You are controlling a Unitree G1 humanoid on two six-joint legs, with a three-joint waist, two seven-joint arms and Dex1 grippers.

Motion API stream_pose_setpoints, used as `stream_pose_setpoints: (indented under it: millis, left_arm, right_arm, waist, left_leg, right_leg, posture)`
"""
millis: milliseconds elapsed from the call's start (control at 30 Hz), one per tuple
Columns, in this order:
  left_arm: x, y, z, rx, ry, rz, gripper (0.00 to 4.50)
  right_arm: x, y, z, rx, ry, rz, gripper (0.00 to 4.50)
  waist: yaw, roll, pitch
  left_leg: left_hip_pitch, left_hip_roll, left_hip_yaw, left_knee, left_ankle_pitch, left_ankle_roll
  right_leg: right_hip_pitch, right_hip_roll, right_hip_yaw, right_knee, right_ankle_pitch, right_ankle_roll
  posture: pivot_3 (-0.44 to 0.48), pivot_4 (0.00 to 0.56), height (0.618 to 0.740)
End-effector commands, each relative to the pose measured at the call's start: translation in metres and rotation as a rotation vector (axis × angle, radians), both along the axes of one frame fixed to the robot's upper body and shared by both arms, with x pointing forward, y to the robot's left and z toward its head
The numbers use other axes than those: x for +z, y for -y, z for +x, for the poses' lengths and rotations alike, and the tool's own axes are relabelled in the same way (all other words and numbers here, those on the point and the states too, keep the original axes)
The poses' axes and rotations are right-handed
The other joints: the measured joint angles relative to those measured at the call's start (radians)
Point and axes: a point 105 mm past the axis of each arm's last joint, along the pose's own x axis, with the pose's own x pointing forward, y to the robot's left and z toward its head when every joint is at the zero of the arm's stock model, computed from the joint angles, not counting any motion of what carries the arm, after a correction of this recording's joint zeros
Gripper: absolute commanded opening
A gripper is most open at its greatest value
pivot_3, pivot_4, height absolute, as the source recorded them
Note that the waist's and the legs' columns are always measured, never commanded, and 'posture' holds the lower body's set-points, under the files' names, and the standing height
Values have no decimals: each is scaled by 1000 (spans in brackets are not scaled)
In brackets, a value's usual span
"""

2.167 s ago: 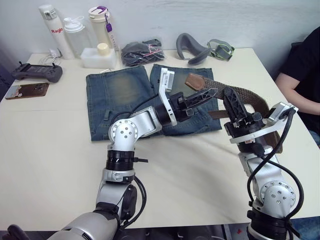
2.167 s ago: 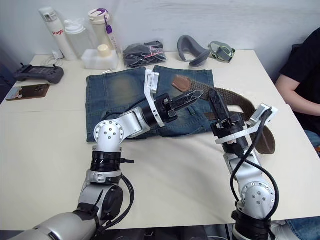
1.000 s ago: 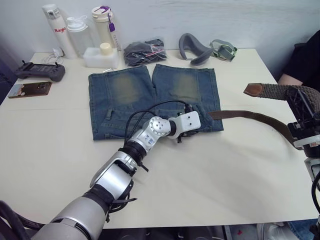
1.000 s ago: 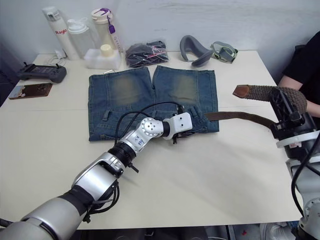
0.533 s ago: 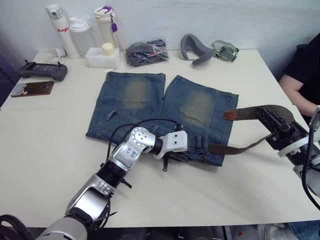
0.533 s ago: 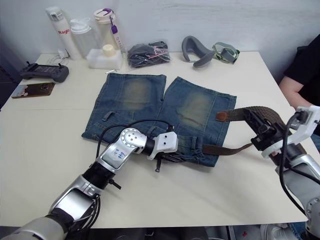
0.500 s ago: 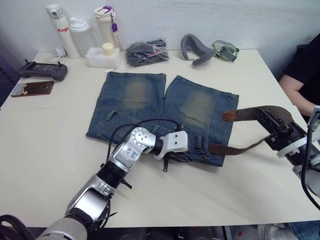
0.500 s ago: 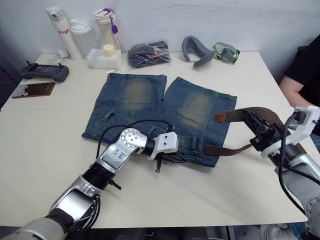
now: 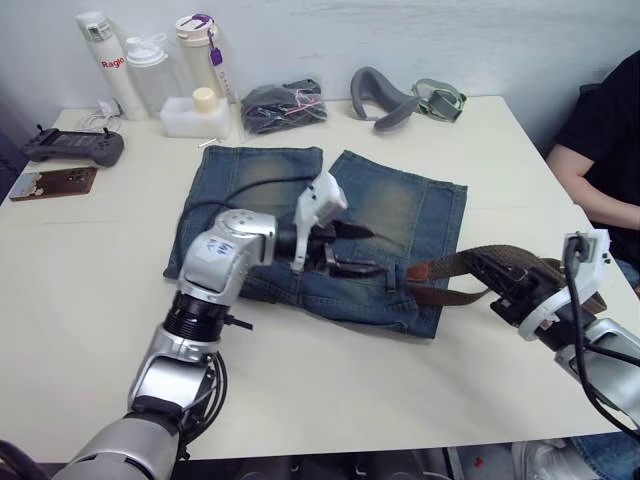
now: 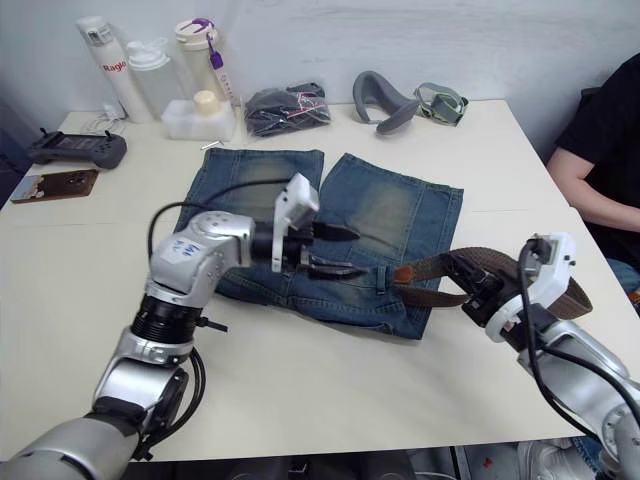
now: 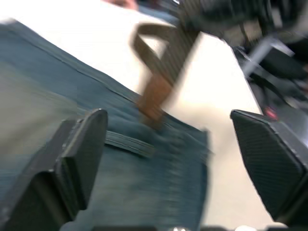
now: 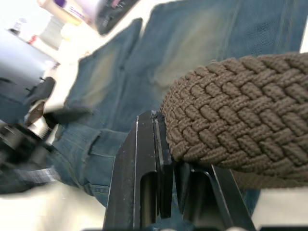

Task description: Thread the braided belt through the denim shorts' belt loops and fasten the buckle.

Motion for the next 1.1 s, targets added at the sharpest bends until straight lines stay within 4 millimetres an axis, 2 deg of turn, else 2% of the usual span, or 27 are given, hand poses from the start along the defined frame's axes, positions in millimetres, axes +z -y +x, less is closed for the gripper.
stream_pose_setpoints:
  millis: [33,367,500,700,867,1000,1100]
  left_arm:
    - [7,-9,1,18,40,16,4434]
    - [-13,-36,-4,90,40,97,4434]
    - [-14,-42,-7,122,31,84,4434]
    - [-19,-45,-10,134,40,104,4434]
    - [-23,-37,-13,106,56,108,4434]
    - [-24,-33,-15,95,63,104,4434]
    - [-27,-32,-15,84,73,122,4434]
  right_arm:
    - [-4,4,7,-39,-7,21,0]
    - [-18,-3,22,-20,-35,68,0]
    - [-25,-20,26,35,-49,58,0]
    - [-30,-38,30,99,-54,68,0]
    - [-43,-57,39,136,-72,80,0]
    - [-65,-63,42,143,-112,-29,0]
    - [-72,-70,44,151,-117,-46,0]
  waist:
    - [-3,0,0]
    - [-5,0,0]
    - [-4,0,0]
    - [-5,0,0]
    - [-8,0,0]
    - [-8,0,0]
    - [-7,0,0]
  left_leg:
    - [0,0,0,0,0,0]
    - [0,0,0,0,0,0]
    - [0,0,0,-1,0,0]
    - [0,0,0,-1,0,0]
    - [1,0,0,-1,0,0]
    - [1,0,0,-2,1,-2]
    - [1,0,0,-2,1,-2]
  right_leg:
    - [0,0,0,0,0,0]
    - [0,0,0,0,0,0]
    - [-1,0,0,0,0,0]
    - [-1,0,0,1,0,0]
    - [-1,0,0,1,0,0]
    - [-2,0,0,2,0,0]
    - [-2,0,0,2,0,0]
  posture:
    - [0,150,740]
    - [0,150,740]
    - [0,150,740]
    - [0,150,740]
    - [0,150,740]
    - [0,150,740]
    - [0,150,740]
